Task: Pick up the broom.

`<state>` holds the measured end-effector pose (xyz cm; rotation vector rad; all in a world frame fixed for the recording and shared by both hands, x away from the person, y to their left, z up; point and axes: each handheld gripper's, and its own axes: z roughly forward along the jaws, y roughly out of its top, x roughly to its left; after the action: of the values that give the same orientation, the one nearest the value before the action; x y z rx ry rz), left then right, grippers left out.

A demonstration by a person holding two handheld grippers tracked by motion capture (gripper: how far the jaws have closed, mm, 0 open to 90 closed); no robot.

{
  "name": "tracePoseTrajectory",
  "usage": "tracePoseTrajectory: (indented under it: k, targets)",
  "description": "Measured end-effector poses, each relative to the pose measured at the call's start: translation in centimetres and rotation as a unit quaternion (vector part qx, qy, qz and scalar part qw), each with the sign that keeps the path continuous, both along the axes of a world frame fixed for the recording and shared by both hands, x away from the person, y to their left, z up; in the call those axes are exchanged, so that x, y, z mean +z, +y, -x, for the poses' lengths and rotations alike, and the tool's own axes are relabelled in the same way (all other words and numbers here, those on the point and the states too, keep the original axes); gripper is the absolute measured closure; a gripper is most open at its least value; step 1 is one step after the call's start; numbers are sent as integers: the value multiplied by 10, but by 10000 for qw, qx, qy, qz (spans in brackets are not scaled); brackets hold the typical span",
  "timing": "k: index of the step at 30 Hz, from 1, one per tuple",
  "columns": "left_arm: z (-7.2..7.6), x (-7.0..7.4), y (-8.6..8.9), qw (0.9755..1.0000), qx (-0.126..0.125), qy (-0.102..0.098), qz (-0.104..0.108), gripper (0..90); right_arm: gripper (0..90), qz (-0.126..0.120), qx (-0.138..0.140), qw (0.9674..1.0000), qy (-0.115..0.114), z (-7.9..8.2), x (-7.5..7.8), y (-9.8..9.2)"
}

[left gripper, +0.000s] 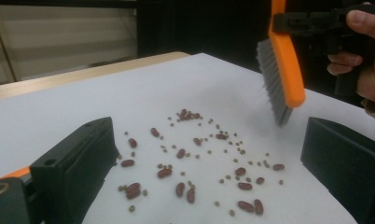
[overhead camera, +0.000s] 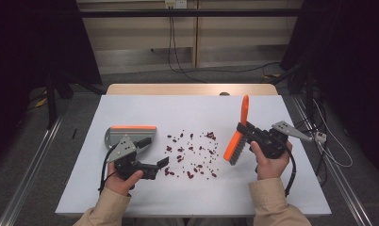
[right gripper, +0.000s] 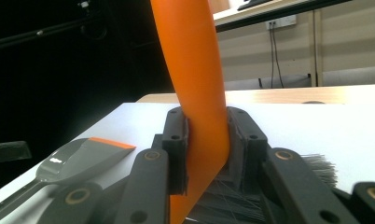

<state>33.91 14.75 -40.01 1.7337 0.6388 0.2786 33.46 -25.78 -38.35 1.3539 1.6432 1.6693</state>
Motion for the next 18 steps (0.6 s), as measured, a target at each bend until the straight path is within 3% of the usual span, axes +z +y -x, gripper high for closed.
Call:
tracePoseTrajectory:
  k: [10,18]
  targets:
    - [-9,2,-24,9994,-303,172,17,66,713,11,285,9996,-67,-10,10,33]
    - [-9,4,-43,9981,-562,222,-108,127,712,100,470,9988,-96,-19,16,61]
